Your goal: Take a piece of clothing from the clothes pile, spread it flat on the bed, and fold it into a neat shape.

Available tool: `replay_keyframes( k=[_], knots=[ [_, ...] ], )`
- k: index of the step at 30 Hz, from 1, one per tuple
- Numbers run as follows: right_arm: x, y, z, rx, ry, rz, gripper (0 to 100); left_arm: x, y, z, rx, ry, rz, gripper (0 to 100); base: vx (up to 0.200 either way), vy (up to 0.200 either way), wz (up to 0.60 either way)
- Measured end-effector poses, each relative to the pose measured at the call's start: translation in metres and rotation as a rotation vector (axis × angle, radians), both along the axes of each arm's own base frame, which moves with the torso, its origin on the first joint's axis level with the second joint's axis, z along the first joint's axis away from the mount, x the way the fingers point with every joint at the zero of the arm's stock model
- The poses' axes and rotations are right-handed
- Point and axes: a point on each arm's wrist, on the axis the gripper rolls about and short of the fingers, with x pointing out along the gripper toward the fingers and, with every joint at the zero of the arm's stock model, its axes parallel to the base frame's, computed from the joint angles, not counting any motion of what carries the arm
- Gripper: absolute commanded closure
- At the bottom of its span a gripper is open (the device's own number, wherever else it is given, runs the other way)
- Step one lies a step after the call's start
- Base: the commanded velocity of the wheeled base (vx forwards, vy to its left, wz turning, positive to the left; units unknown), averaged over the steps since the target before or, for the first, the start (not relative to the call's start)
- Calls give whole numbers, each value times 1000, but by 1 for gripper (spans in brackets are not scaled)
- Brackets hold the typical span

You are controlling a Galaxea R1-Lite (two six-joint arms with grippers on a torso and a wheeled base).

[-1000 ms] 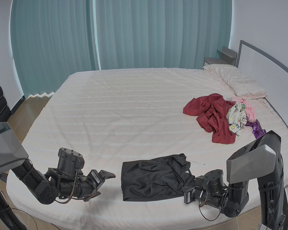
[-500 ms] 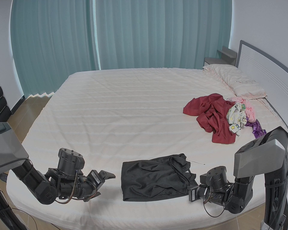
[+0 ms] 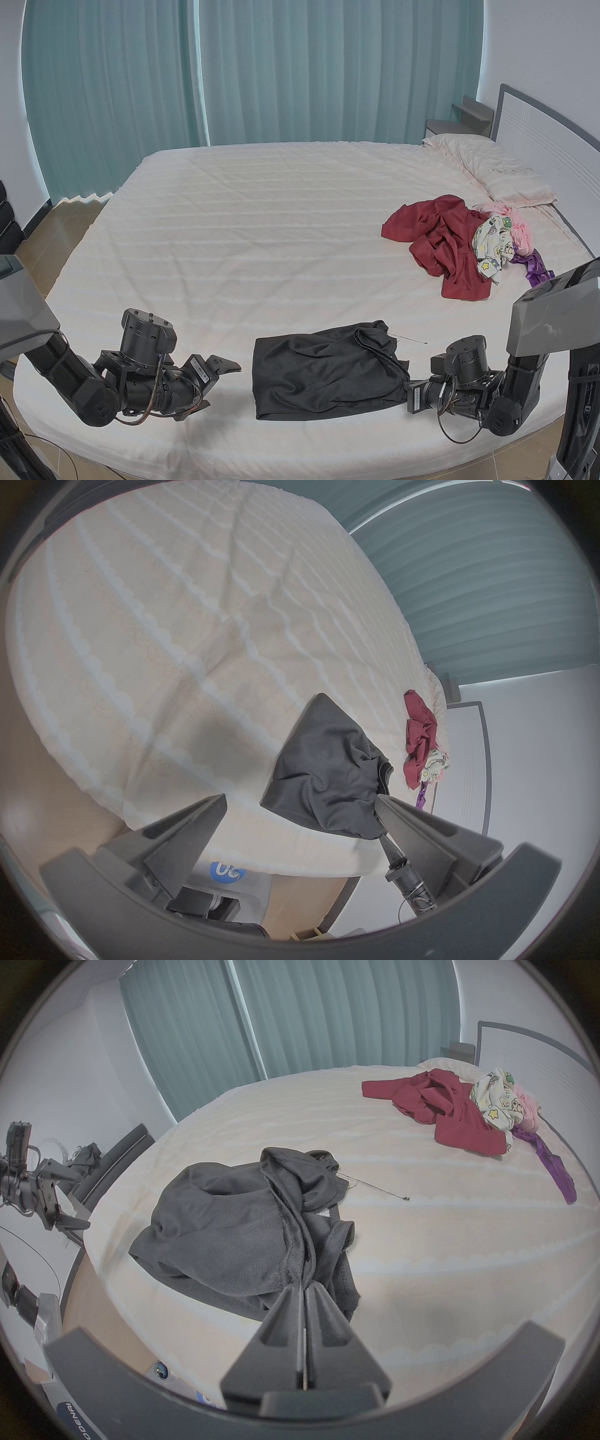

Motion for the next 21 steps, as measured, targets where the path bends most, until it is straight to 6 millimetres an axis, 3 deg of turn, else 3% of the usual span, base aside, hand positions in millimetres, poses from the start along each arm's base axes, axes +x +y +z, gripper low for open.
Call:
replay_keyframes(
  k=[13,14,21],
  knots=[
    [1,-13,-12,-89,52,9,100,0,0,-1,2,4,-1,0,0,0,0],
    [2,-13,-13,-90,53,6,0,0,0,-1,2,5,-1,0,0,0,0],
    [10,-17,-11,-72,15,-22,0,0,0,-2,2,6,-1,0,0,0,0]
  ],
)
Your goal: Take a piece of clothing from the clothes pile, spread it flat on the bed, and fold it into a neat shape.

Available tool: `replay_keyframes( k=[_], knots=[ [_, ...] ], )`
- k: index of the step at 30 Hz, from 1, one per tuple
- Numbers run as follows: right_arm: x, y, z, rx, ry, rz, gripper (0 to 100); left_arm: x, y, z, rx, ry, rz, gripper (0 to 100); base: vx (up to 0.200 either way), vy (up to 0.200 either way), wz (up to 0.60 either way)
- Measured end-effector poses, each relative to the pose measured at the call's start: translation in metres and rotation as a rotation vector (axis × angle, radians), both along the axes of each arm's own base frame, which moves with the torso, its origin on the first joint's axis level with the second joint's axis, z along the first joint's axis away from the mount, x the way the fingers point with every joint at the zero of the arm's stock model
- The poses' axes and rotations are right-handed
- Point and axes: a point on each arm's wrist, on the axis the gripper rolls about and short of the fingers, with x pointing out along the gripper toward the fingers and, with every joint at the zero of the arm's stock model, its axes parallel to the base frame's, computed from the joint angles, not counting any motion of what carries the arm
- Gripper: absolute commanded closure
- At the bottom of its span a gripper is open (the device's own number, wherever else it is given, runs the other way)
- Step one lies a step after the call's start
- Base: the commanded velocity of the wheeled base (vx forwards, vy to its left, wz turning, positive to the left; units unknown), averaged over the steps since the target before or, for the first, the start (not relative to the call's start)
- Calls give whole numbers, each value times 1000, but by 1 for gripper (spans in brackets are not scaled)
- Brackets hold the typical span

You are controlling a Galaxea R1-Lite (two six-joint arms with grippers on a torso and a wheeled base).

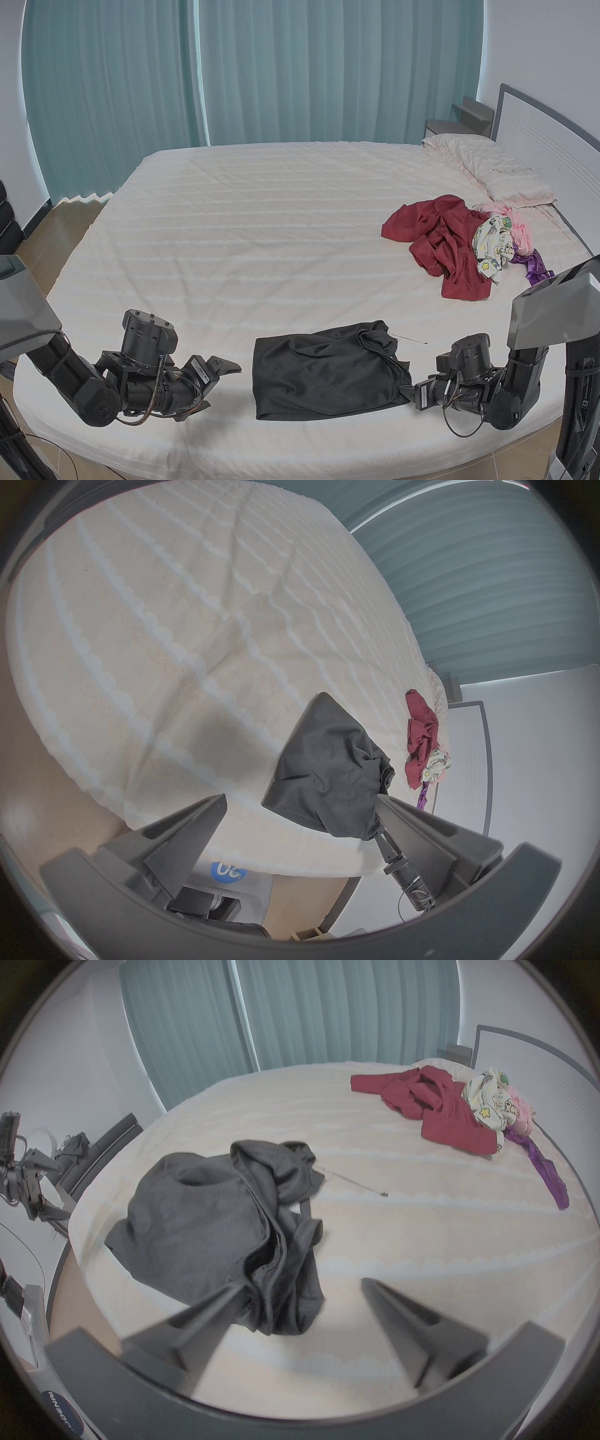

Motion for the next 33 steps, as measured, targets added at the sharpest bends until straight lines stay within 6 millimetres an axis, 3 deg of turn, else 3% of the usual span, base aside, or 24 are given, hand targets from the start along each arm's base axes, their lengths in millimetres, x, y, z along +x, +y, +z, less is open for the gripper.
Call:
replay_keyframes(
  k=[8,15,26,33],
  knots=[
    [7,4,23,51,-113,-1,0,0,0,0,1,1,1,0,0,0,0],
    [32,20,36,83,-189,11,0,1,0,-3,5,10,2,0,0,0,0],
    [84,58,11,26,-184,-13,0,0,0,-9,14,32,-1,0,0,0,0],
    [108,59,-3,-32,-173,-90,0,0,-1,-11,17,39,-3,0,0,0,0]
  ],
)
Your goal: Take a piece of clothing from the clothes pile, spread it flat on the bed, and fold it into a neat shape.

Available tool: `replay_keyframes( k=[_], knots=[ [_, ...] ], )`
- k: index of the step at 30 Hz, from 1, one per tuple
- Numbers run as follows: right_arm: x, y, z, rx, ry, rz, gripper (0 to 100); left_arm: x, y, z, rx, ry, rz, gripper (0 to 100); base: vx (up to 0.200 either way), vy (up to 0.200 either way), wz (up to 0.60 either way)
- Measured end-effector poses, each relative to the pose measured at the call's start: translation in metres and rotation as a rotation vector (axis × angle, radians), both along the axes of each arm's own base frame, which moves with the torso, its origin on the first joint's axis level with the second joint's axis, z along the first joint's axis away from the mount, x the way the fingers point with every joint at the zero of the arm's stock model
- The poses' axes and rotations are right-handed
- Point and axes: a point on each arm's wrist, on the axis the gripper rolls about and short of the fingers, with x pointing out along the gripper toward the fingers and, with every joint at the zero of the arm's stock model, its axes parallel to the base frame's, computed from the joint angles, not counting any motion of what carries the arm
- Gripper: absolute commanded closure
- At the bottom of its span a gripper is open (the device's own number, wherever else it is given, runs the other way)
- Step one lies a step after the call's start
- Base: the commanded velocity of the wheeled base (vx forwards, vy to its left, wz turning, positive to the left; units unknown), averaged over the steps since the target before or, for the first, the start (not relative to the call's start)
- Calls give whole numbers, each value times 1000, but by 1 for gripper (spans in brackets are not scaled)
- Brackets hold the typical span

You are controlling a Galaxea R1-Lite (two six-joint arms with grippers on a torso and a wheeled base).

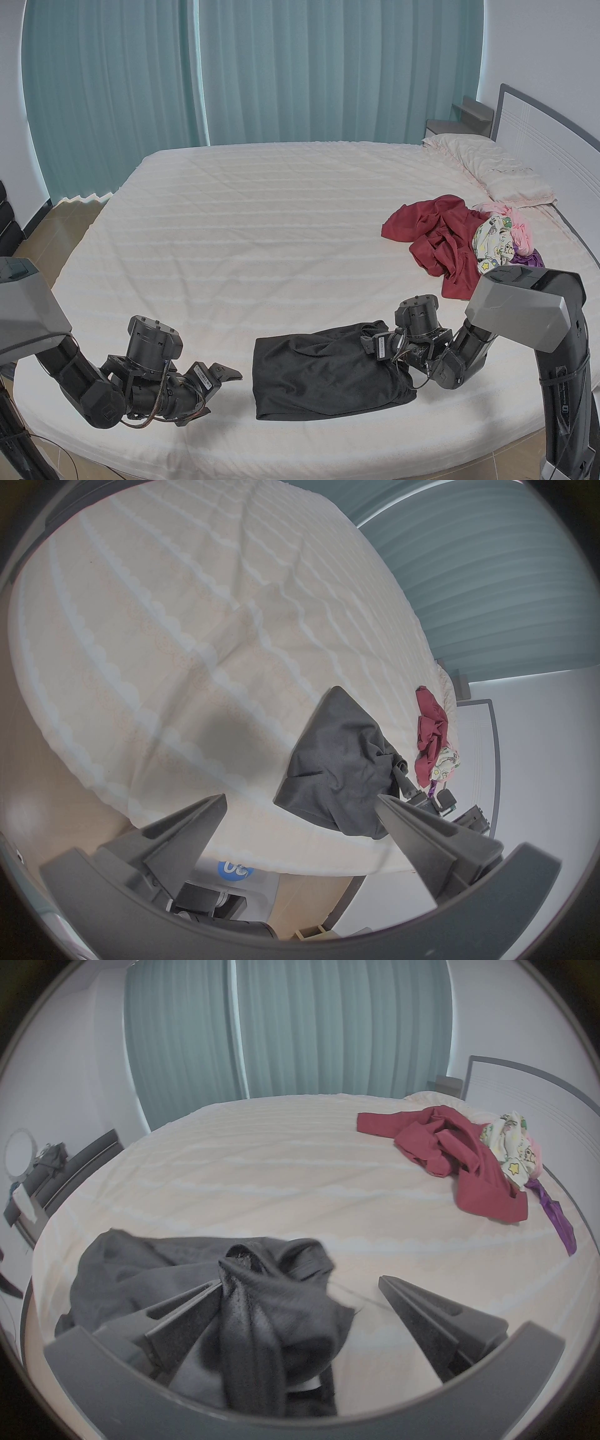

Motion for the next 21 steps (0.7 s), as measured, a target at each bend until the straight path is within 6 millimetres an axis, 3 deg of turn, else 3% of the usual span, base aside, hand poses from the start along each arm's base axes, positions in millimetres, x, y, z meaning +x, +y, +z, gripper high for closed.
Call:
replay_keyframes(
  k=[10,21],
  knots=[
    [16,-31,3,62,-8,-135,0,0,0,-1,2,4,0,0,0,0,0],
    [18,-65,4,156,24,-239,0,0,0,-1,2,2,1,0,0,0,0]
  ],
)
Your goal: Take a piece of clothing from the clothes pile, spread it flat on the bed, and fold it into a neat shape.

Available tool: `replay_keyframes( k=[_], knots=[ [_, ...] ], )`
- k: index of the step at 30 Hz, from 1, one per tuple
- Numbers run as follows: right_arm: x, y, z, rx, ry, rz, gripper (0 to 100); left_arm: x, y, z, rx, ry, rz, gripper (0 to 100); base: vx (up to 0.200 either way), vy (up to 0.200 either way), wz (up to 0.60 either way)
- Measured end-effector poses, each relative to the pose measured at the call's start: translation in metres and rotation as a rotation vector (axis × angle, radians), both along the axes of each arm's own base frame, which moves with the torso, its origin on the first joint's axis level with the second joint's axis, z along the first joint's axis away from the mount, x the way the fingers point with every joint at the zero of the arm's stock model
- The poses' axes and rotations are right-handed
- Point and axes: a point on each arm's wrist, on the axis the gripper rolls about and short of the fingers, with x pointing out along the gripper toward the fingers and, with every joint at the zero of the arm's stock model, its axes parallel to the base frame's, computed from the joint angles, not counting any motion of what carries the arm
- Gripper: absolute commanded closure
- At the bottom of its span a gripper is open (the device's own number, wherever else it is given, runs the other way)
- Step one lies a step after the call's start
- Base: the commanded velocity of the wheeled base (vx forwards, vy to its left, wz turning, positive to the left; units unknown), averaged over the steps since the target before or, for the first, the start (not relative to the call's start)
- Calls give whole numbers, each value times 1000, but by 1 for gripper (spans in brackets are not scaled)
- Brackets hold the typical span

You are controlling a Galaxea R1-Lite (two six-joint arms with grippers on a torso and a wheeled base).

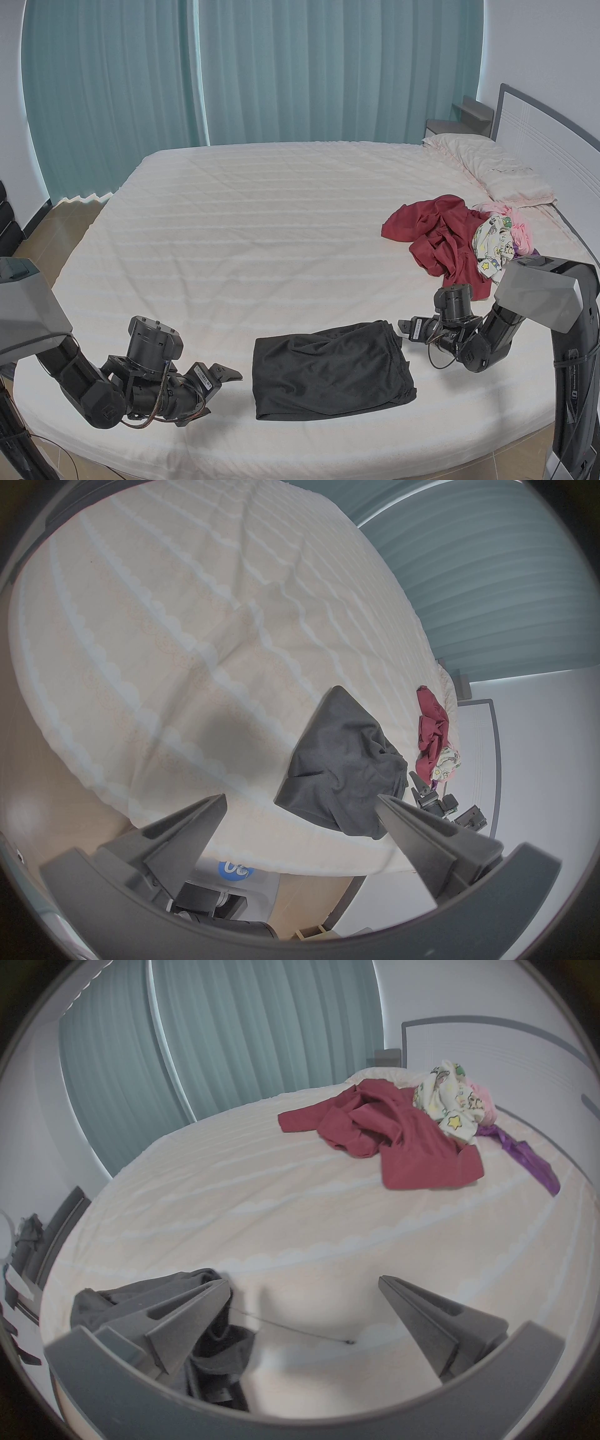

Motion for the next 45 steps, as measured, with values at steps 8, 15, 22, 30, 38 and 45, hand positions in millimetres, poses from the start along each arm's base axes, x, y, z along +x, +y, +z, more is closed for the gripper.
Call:
replay_keyframes(
  k=[8,15,22,30,38,45],
  knots=[
    [-1,-8,8,191,22,-18,0,0,0,0,1,1,0,0,0,0,0],
    [-15,0,21,393,76,28,0,9,0,5,-5,-34,20,0,0,0,0],
    [-23,9,21,435,98,33,0,31,-4,20,18,-149,12,0,0,0,0],
    [-29,13,20,437,115,41,0,48,-15,22,-10,-223,-4,0,0,-125,0],
    [-32,16,20,438,114,51,0,51,-19,7,1,-197,-11,0,0,-200,0],
    [-36,18,20,445,89,67,0,50,-19,4,10,-186,-7,0,0,-57,0]
  ],
)
